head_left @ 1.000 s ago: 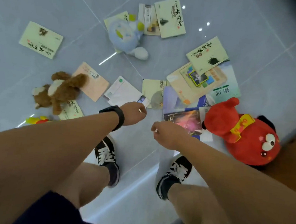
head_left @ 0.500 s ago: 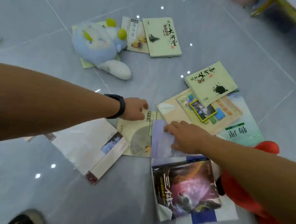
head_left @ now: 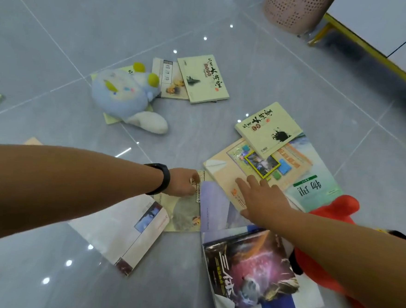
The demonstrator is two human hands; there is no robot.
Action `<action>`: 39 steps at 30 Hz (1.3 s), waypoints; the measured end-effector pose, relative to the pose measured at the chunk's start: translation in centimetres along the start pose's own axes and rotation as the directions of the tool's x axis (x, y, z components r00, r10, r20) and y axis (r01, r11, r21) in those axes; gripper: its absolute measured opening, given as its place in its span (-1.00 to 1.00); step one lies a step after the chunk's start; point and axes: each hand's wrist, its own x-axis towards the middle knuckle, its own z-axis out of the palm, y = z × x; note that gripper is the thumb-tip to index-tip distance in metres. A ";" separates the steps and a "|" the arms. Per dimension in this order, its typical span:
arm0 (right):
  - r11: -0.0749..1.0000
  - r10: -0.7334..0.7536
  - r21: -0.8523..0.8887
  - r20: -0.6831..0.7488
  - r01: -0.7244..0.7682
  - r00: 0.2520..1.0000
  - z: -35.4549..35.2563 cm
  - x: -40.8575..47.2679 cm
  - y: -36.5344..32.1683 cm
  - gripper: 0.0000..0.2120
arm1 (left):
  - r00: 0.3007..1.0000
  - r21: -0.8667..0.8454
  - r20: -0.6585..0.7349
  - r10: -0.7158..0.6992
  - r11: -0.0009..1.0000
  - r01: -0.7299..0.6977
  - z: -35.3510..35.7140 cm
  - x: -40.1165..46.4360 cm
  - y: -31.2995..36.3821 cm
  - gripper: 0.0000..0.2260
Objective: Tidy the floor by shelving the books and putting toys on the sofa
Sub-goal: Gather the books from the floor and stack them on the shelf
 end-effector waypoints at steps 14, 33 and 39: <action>0.996 0.054 -0.073 0.098 -0.047 0.994 -0.5 1.2 -1.7 -0.32 | 0.988 0.392 0.143 0.051 0.914 -0.104 2.8 -5.4 -1.3 -0.66; 0.747 -0.648 0.081 -0.135 0.660 0.750 -3.1 -3.5 -4.9 -0.78 | 0.975 -0.552 0.208 -0.080 0.813 0.185 2.7 -4.2 -1.9 -0.77; 0.738 0.095 0.673 -0.039 -0.044 0.995 -3.0 0.7 1.1 -0.74 | 0.977 -0.141 0.134 -0.164 0.973 0.183 2.3 -5.1 -3.1 -0.73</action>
